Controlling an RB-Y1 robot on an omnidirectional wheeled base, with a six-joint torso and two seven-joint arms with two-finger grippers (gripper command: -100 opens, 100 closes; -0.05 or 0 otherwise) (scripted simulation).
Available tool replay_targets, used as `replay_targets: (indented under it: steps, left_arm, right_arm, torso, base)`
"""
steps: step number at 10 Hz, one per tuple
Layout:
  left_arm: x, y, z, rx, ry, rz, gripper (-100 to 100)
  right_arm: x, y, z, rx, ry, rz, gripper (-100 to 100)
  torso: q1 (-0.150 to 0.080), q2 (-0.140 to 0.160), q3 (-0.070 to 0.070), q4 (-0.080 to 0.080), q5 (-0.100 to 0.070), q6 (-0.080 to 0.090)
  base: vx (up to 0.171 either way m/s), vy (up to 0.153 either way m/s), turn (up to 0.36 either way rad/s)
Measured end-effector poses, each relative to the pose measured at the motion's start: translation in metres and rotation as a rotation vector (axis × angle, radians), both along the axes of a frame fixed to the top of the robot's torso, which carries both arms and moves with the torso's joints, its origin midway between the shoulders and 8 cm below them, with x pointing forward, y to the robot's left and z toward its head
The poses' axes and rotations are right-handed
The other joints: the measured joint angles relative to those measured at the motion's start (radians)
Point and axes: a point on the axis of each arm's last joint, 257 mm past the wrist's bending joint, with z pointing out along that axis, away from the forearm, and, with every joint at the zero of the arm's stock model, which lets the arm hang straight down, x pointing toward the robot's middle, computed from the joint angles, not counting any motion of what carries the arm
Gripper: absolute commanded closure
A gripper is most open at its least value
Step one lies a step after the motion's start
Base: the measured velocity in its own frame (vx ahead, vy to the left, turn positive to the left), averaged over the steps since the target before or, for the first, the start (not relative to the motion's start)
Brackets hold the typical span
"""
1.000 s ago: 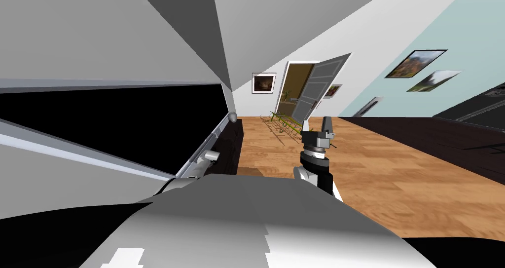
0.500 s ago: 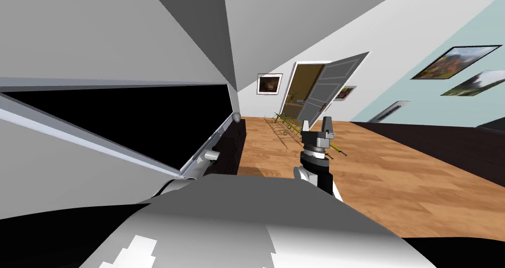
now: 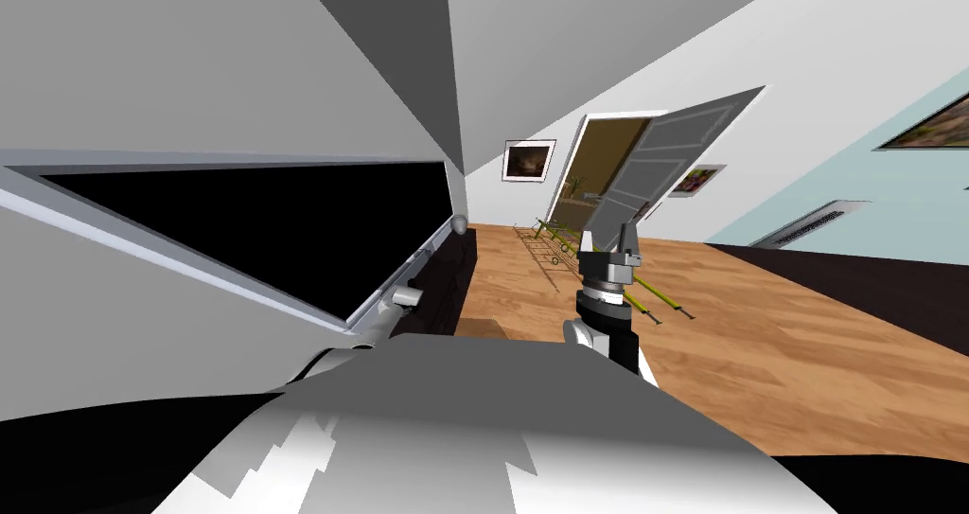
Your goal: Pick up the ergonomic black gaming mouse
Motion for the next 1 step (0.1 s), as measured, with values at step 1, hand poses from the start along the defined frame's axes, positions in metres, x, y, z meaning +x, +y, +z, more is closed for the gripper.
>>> replay_targets:
  steps: [1]
  left_arm:
    - [0.0002,-0.0002,0.0003,0.0,0.001,-0.003,0]
  right_arm:
    - [0.0,0.0,0.0,0.0,0.0,0.0,0]
  torso:
    - [0.002,0.001,0.0,0.0,0.0,0.001]
  base:
    - [0.004,-0.006,-0.006]
